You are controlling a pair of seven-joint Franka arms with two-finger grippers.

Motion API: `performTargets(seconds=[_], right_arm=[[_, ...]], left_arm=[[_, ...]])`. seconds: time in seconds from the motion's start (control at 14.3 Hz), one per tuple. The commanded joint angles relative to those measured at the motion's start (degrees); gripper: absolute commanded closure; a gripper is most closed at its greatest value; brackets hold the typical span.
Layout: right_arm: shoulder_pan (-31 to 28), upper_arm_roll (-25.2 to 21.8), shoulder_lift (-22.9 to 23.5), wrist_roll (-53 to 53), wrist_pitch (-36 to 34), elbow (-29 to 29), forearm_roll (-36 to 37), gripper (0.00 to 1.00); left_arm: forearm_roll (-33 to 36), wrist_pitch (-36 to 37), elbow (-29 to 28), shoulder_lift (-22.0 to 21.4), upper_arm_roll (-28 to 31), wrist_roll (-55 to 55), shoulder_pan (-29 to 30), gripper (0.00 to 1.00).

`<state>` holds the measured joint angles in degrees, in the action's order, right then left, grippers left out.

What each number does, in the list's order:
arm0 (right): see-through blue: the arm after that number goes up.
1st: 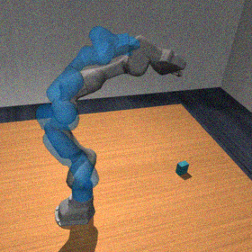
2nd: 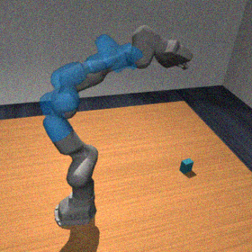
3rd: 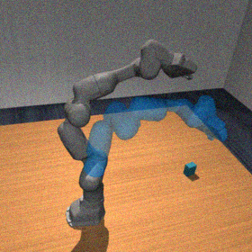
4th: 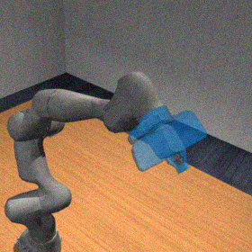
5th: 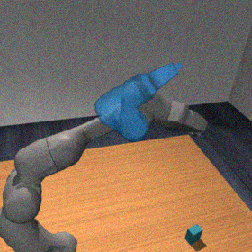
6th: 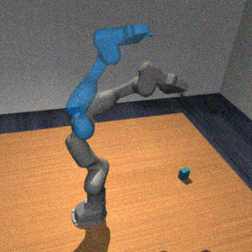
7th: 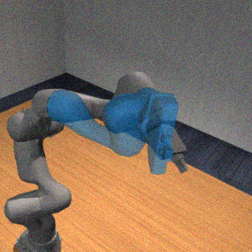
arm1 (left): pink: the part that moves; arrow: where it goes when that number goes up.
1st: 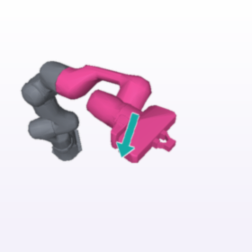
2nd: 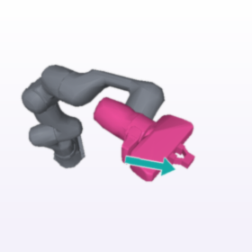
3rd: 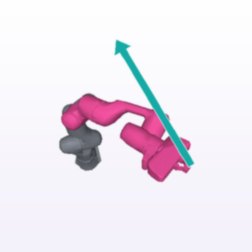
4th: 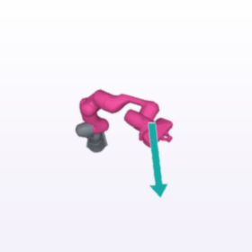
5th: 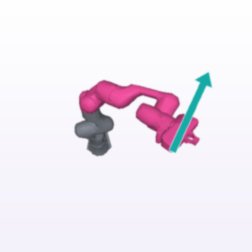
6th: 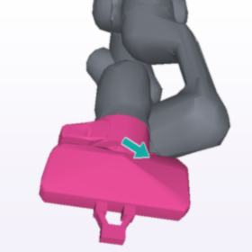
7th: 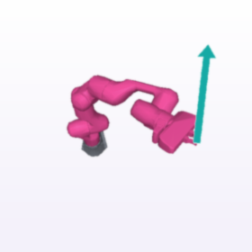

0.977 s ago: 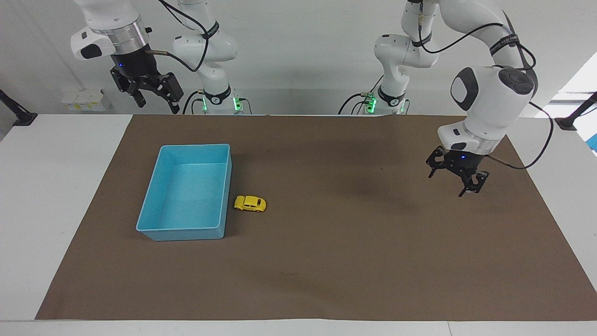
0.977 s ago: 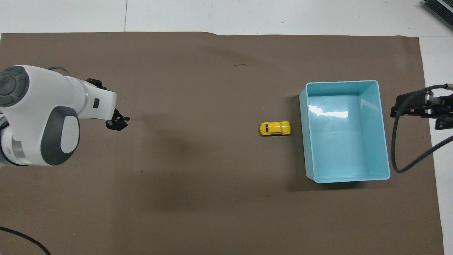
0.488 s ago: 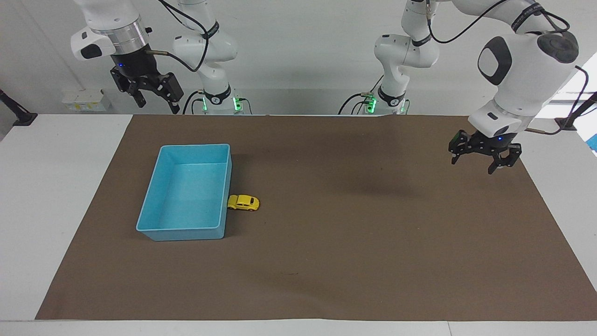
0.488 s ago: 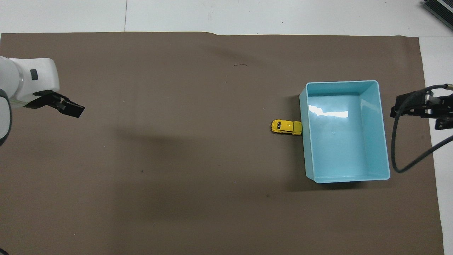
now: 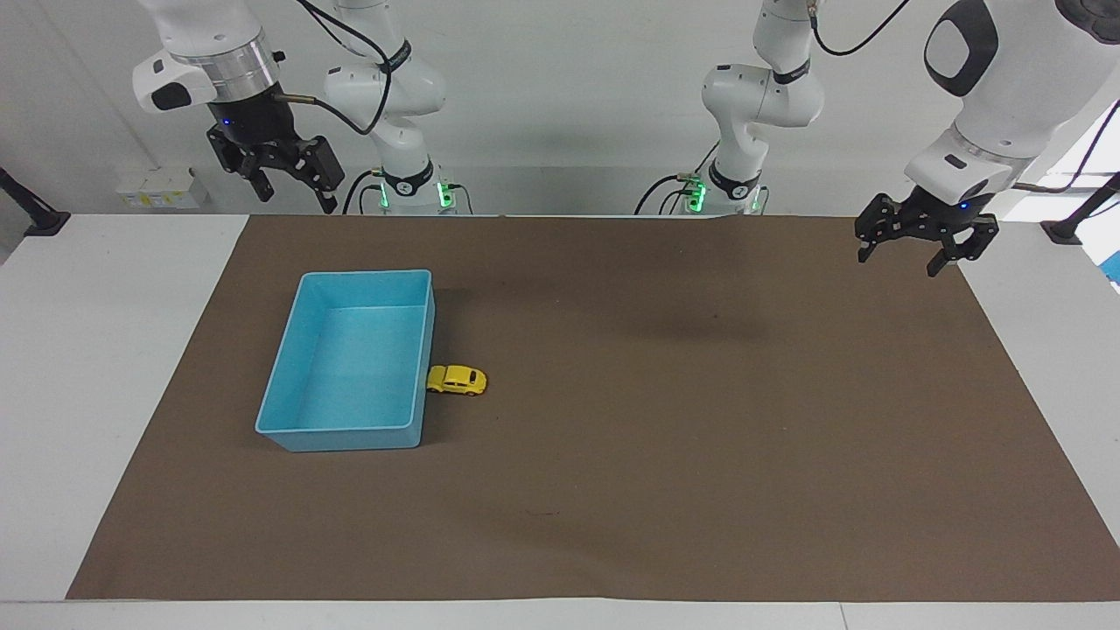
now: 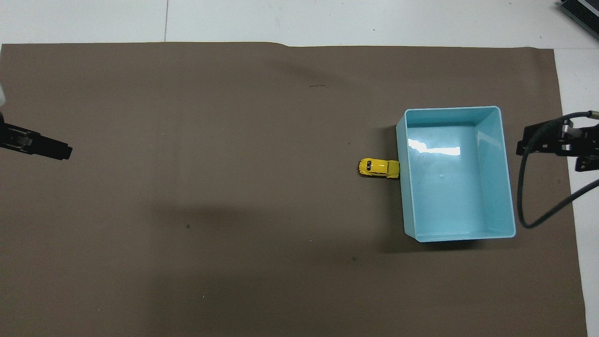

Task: Wind up and store yellow beetle car
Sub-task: 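Move the right gripper over the blue bin toward the car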

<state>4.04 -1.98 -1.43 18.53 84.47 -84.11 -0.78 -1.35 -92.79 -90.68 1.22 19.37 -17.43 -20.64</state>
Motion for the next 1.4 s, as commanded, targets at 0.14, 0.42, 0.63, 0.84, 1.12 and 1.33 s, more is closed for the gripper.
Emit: performTargets(seconds=[0.14,0.42,0.63,0.84,1.12,1.33], right_arm=[[-0.3,0.0,-0.6,0.6,0.1,-0.8,-0.9,0.0],[-0.3,0.0,-0.6,0.6,0.1,-0.8,-0.9,0.0],[-0.3,0.0,-0.6,0.6,0.1,-0.8,-0.9,0.0],[-0.3,0.0,-0.6,0.6,0.0,-0.8,-0.9,0.0],[0.3,0.4,-0.8,0.5,-0.6,-1.0,-0.9,0.0],[1.1,0.8,-0.9,-1.3,-0.5,-1.1,-1.0,0.0]], left_arm=[[0.4,1.3,-0.3,-1.2,0.1,1.7,-0.9,0.0],[0.4,3.3,0.2,-2.8,-7.2,2.0,9.0,0.0],[0.5,4.2,0.8,-2.9,-13.8,2.0,15.8,0.0],[0.5,4.1,0.2,-3.0,-14.0,2.4,15.9,0.0],[0.5,3.3,-0.2,-3.3,-13.6,3.6,16.1,0.0],[0.5,3.3,-0.3,-3.4,-13.7,4.6,16.0,0.0]])
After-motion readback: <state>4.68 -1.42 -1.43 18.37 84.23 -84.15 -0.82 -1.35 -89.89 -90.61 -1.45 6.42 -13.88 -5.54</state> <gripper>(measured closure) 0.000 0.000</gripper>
